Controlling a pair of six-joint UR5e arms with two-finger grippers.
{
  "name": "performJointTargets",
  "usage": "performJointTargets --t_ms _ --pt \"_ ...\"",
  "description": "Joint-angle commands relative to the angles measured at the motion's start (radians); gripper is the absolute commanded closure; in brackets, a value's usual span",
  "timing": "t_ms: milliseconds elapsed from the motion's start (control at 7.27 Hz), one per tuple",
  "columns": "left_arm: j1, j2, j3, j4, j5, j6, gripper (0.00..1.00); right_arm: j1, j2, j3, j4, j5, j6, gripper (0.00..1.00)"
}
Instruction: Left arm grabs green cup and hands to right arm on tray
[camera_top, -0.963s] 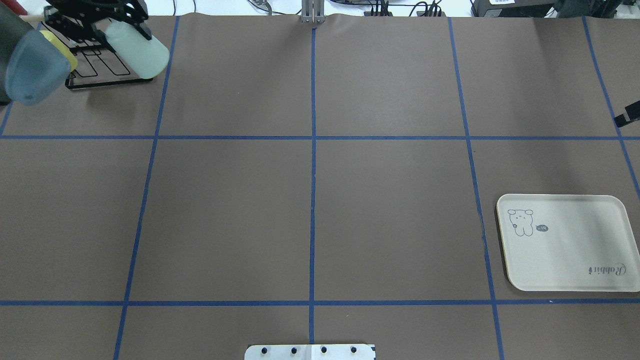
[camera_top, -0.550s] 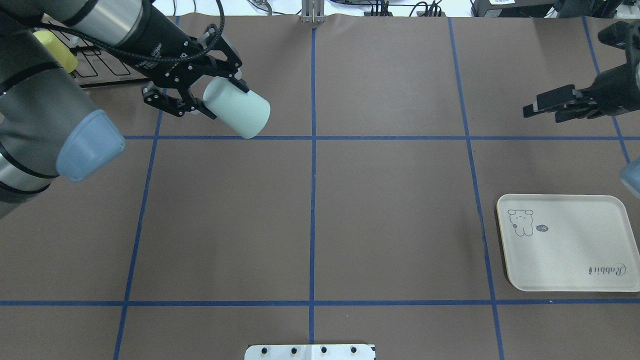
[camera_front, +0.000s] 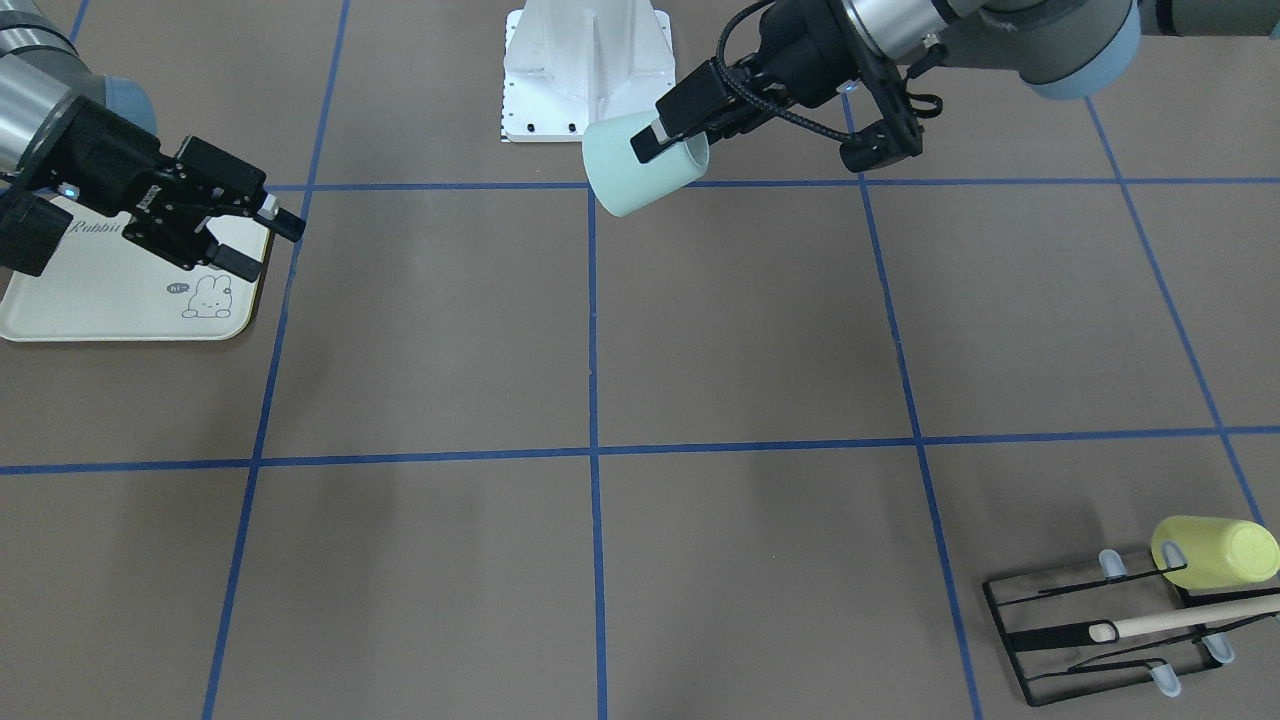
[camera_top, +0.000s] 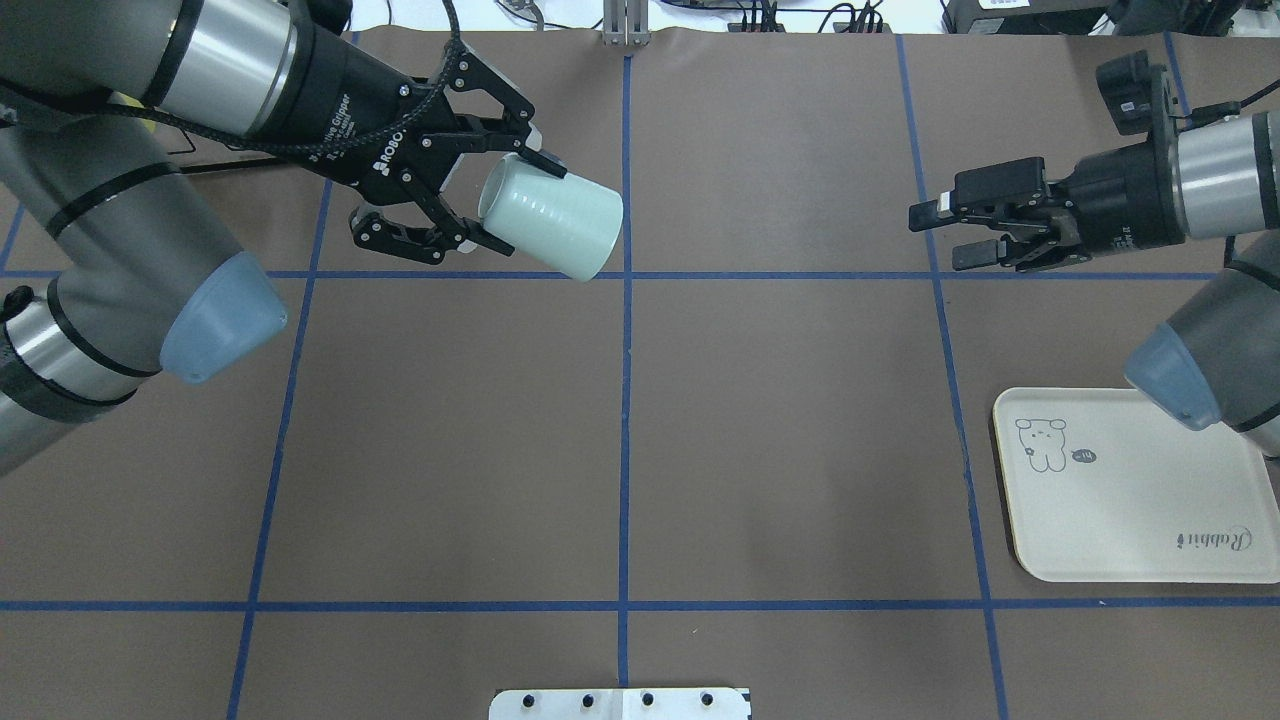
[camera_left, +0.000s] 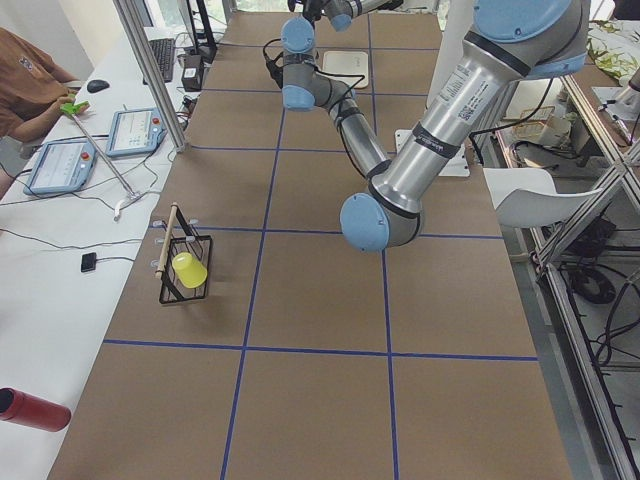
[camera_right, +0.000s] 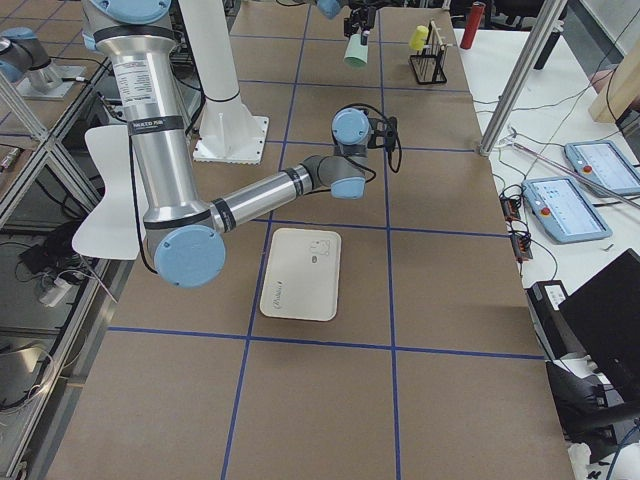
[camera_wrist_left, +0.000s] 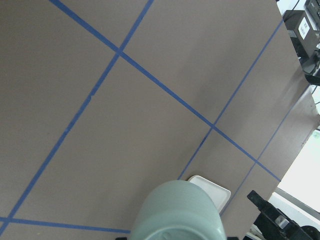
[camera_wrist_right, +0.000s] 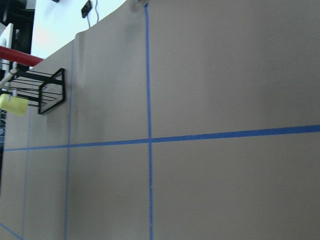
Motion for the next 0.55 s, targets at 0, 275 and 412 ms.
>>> performJointTargets --t_ms 0,275,412 --pt "0.024 -0.003 0.005 -0.22 0.1 -0.294 1.0 -0.039 0.094 0.002 0.13 -0.006 0.207 0.01" --pt "0.078 -0.003 0.005 -0.401 0.194 -0.527 1.0 -0.1 0.134 0.01 0.238 -0.085 0.322 0.01" --pt "0.093 -0.003 0.001 -0.467 0.219 -0.603 1.0 -0.165 0.133 -0.002 0.38 -0.218 0.438 0.01"
